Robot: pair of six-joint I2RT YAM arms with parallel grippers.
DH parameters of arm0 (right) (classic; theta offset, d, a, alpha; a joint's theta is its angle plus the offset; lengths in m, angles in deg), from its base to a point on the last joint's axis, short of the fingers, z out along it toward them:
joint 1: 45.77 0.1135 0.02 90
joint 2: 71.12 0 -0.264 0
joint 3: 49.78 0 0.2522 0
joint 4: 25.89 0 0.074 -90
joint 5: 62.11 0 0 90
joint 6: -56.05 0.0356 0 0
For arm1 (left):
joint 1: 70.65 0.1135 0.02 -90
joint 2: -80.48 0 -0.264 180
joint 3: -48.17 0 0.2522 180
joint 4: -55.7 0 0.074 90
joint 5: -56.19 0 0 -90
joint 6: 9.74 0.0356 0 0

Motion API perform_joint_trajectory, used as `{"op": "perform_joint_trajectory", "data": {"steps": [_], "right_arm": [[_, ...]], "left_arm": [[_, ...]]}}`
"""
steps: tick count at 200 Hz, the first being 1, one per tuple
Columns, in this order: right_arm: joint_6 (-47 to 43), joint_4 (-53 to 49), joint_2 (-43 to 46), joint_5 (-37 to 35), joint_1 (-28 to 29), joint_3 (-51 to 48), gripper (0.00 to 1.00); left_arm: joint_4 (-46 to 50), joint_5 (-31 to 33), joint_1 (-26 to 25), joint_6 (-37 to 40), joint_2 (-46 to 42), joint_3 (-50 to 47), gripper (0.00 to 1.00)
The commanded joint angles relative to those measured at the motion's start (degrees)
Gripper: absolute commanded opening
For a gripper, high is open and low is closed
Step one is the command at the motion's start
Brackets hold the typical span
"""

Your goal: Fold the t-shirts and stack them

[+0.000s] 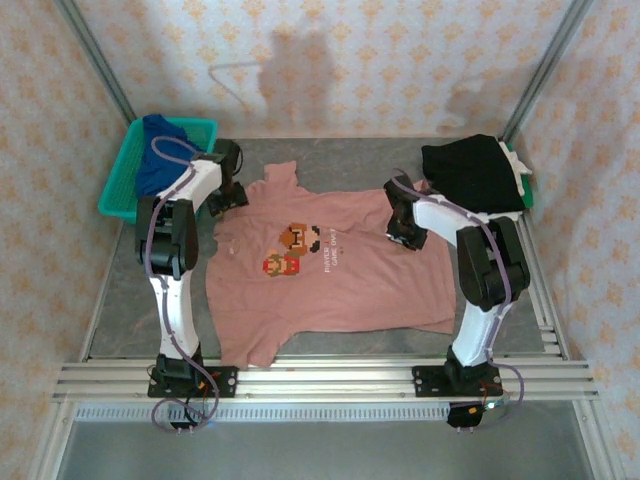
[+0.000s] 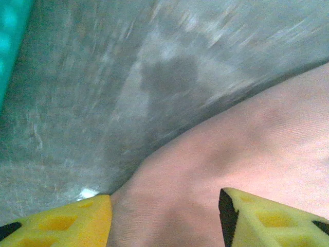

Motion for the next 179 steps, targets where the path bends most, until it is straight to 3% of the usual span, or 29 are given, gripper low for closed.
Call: {"op": "perform_joint_trajectory", "data": {"steps": [1, 46, 58, 64, 84, 112, 128, 166, 179], "right_arm": [[-1.16, -1.63, -1.18, -1.34, -0.01, 2.75, 0.29], [-1.95, -1.13, -3.32, 0.43, -0.04, 4.94, 0.29], [-2.10, -1.00, -3.52, 0.61, 0.03, 5.05, 0.29], [-2.12, -0.94, -3.65, 0.68, -0.02, 4.99, 0.29], [-2.13, -0.66, -3.40, 0.94, 0.01, 4.35, 0.29], [-2.07, 0.11, -2.12, 0.51, -0.01, 2.41, 0.29], [-2.08, -0.30, -2.37, -0.37, -0.04, 2.11, 0.29], [-1.67, 1.24, -3.41, 1.54, -0.03, 1.25, 0.29], [-1.58, 1.27, -3.88, 1.94, -0.10, 1.27, 0.29]], "left_arm": [[3.83, 0.71, -2.06, 0.29, 3.72, 10.79, 0.61], [13.14, -4.09, -3.20, 1.53, 23.31, 40.93, 0.69], [13.95, -5.45, -3.80, 1.97, 26.30, 44.97, 0.69], [13.72, -6.47, -4.18, 2.24, 26.96, 45.37, 0.64], [12.00, -7.53, -5.80, 3.26, 24.86, 40.62, 0.43], [2.56, -5.34, -8.27, 3.76, 14.15, 22.84, 0.26], [-0.31, -2.03, -9.91, 4.09, 8.78, 16.49, 0.01], [-2.72, 5.84, -16.90, 7.02, 1.95, 8.95, 0.00], [-1.79, 5.45, -18.84, 7.62, 2.80, 9.06, 0.11]]}}
